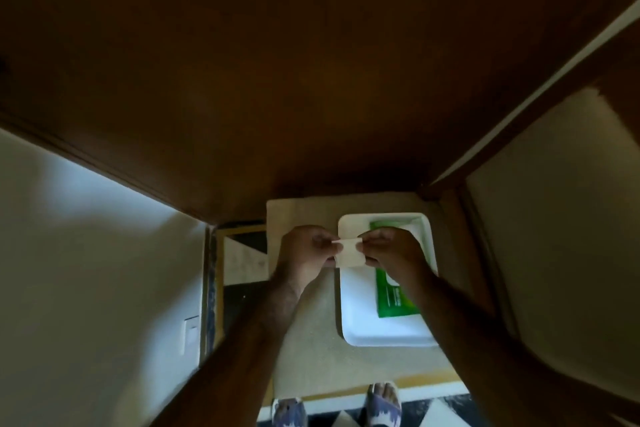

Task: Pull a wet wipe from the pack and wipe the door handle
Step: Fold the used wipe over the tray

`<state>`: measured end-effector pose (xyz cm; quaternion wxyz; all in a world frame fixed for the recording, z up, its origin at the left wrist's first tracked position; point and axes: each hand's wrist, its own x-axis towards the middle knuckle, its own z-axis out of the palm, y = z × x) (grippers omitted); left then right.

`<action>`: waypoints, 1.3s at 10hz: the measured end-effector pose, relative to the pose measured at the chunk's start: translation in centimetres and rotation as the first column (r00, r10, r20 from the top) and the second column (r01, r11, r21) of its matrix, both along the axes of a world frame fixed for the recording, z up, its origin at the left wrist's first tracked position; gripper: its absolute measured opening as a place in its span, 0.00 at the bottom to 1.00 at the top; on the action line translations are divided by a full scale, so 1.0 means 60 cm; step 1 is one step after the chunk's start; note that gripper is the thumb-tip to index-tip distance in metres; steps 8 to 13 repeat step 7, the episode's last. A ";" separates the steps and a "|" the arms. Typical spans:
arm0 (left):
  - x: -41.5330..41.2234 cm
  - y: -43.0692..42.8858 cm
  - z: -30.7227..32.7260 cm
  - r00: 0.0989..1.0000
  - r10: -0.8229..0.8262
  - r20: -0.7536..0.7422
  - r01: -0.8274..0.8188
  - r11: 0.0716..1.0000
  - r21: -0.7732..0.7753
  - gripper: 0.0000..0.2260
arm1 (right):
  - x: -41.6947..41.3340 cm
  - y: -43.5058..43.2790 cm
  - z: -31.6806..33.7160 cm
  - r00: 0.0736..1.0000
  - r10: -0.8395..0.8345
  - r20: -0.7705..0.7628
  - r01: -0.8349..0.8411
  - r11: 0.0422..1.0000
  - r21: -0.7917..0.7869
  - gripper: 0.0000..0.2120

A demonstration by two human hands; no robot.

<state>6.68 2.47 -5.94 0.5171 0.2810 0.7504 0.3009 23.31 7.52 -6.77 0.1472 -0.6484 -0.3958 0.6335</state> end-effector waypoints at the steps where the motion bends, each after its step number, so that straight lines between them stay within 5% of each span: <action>1: 0.022 0.024 -0.089 0.997 -0.043 -0.065 0.043 0.999 0.000 0.10 | 0.019 0.010 -0.097 0.989 0.037 0.145 -0.056 0.991 0.124 0.07; 3: 0.047 0.071 -0.186 0.886 -0.193 -0.421 0.238 0.969 0.058 0.04 | 0.015 0.040 -0.181 0.839 0.174 0.515 -0.387 0.857 0.340 0.12; 5: 0.061 0.075 -0.230 0.576 -0.303 -0.759 0.472 0.882 0.005 0.15 | -0.006 0.040 -0.209 0.461 0.236 0.855 -0.760 0.603 0.243 0.20; 6: 0.047 0.060 -0.232 0.512 -0.336 -0.791 0.505 0.862 -0.040 0.23 | -0.011 0.028 -0.199 0.352 0.156 0.923 -0.809 0.547 0.216 0.25; 7: 0.014 0.041 -0.202 0.388 -0.359 -0.849 0.594 0.801 -0.067 0.32 | -0.006 0.037 -0.158 0.324 0.166 0.931 -0.851 0.482 0.210 0.35; 13: 0.014 0.041 -0.202 0.388 -0.359 -0.849 0.594 0.801 -0.067 0.32 | -0.006 0.037 -0.158 0.324 0.166 0.931 -0.851 0.482 0.210 0.35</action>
